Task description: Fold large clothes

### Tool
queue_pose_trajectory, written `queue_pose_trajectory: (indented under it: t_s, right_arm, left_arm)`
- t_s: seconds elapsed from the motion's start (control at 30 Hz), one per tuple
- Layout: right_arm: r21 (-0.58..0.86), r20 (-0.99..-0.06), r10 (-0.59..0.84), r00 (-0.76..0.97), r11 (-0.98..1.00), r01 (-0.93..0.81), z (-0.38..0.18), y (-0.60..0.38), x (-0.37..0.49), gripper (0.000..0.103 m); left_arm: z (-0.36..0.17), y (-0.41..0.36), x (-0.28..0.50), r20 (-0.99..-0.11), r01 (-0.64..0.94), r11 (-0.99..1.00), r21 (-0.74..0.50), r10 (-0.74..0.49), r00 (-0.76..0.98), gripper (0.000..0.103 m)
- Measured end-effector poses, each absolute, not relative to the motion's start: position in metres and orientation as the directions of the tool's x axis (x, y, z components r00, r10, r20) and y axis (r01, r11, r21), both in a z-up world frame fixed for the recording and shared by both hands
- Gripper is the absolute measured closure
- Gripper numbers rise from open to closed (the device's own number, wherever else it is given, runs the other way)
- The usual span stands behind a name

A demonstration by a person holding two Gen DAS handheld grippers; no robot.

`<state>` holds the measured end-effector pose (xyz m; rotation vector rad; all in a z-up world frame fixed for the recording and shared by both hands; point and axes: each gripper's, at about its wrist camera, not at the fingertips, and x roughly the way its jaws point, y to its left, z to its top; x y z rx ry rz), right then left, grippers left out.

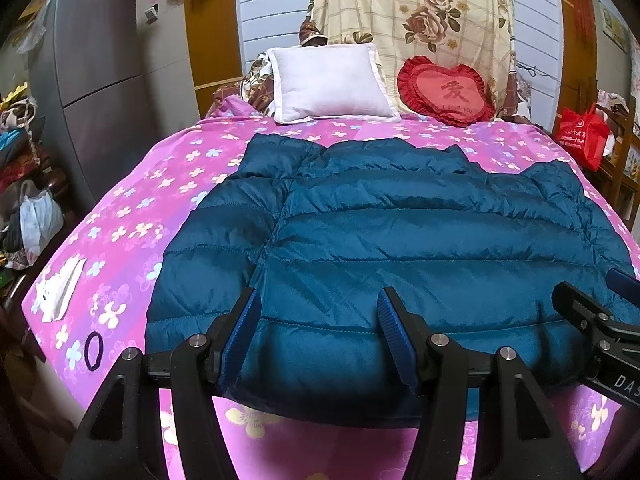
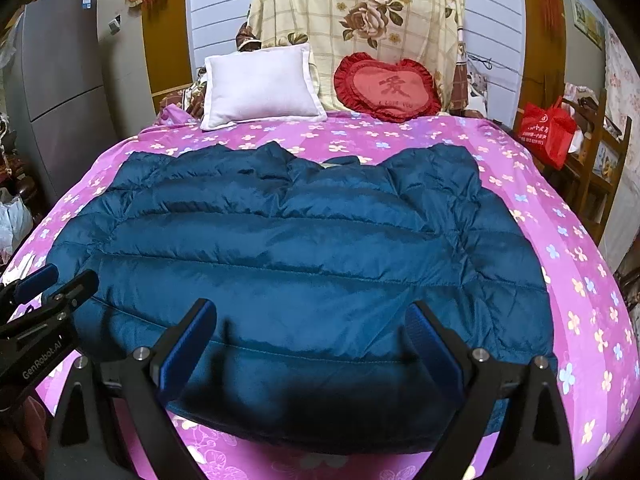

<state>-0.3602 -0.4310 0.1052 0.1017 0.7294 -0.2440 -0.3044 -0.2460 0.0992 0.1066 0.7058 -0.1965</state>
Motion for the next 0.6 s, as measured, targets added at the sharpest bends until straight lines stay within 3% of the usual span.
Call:
queue_pose_trajectory:
  t_s: [0.6]
  right_arm:
    - [0.011, -0.684, -0.184, 0.706, 0.965, 0.262, 0.1000, -0.4359, -0.3551, 0.005]
  left_arm:
    - [0.0953, -0.2458, -0.3011, -0.659, 0.211, 0.977, 0.027, -0.142, 0.739, 0.062]
